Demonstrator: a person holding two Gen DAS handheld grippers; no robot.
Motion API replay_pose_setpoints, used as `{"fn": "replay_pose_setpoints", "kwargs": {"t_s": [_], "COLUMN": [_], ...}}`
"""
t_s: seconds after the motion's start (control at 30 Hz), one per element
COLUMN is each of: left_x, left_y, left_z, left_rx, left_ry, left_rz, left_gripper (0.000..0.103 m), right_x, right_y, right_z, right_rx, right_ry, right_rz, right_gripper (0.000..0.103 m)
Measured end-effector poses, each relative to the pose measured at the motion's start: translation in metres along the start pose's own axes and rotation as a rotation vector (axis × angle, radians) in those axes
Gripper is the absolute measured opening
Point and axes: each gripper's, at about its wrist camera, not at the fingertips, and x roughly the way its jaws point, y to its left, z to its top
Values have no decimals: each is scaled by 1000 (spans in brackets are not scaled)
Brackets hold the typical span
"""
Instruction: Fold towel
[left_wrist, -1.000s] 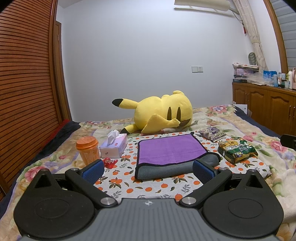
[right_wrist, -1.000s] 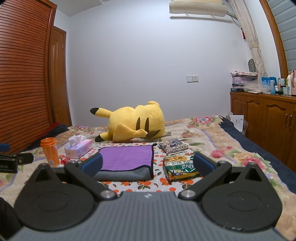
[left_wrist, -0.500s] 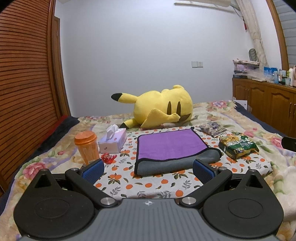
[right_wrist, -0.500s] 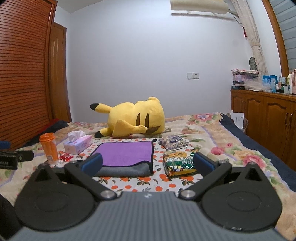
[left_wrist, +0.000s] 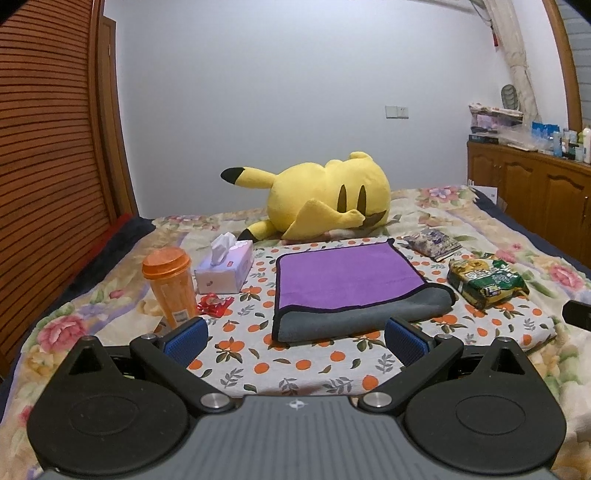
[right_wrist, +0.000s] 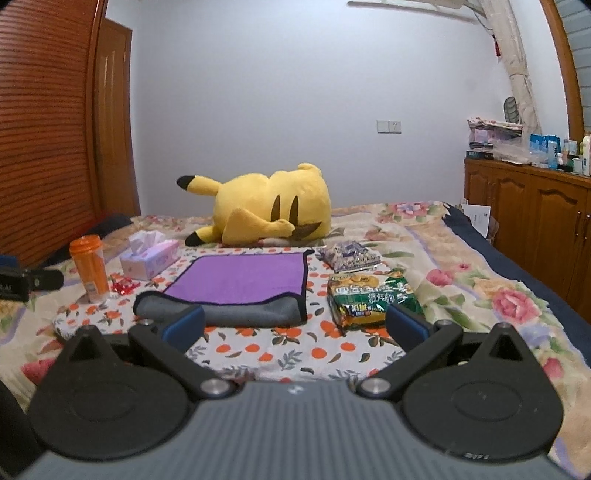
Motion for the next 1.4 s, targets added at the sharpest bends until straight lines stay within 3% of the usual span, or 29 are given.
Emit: {"fn": "replay_pose_setpoints", "kwargs": {"t_s": [0.67, 1.4], "left_x": [55, 136], "left_y": [11, 13], "left_z": [9, 8], "left_rx": [30, 87], "left_ry": [45, 114], "left_rz": [5, -60], "left_gripper": [103, 103], "right_x": [40, 107], "right_y": [5, 15], "right_z": [-3, 2], "right_rx": [-28, -69], "right_ry": [77, 141], "right_rz": [1, 28], "right_gripper": [103, 103]}}
